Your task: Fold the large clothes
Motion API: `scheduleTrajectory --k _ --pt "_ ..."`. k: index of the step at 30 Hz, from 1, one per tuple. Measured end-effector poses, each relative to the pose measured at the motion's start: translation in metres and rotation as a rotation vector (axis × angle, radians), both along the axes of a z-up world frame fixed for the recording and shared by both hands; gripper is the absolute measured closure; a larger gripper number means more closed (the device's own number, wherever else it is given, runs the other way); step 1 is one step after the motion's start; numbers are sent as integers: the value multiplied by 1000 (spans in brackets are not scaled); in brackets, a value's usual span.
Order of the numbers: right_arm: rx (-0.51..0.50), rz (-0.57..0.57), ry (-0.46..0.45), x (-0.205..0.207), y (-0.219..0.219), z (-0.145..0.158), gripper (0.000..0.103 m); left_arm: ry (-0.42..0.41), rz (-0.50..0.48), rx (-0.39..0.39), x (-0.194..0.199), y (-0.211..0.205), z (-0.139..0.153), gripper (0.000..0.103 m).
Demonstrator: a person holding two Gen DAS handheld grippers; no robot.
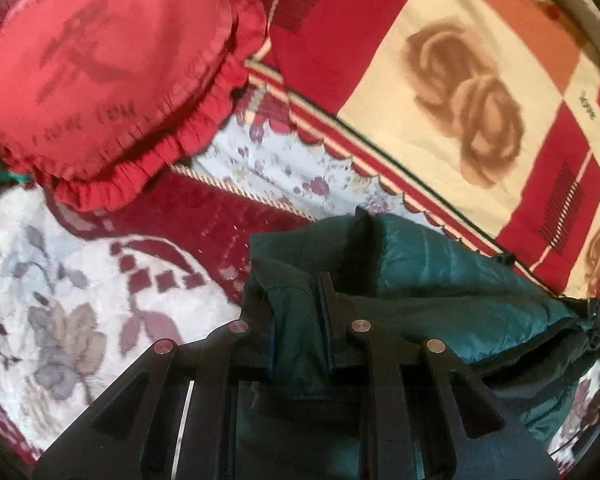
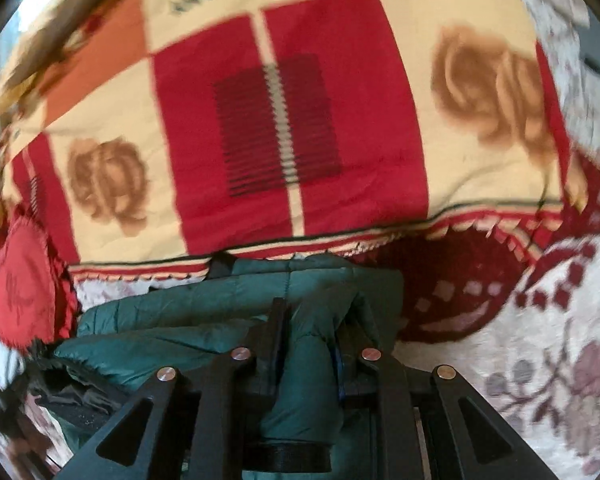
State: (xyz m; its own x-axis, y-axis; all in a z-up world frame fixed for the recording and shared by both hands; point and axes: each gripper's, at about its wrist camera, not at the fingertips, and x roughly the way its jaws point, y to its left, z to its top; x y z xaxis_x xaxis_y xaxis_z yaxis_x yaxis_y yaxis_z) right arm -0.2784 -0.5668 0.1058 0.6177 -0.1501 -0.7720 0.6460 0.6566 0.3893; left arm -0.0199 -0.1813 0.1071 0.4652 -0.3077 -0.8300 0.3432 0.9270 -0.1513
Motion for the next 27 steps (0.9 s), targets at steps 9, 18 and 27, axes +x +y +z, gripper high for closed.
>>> scheduleTrajectory --k 9,18,27 --pt "77 6 -122 -14 -11 -6 59 156 14 -241 20 25 -17 72" --pt "-60 4 -241 -58 10 44 20 20 67 -384 3 66 37 29" --pt "-281 335 -69 33 108 31 20 12 5 -217 -7 23 18 29"
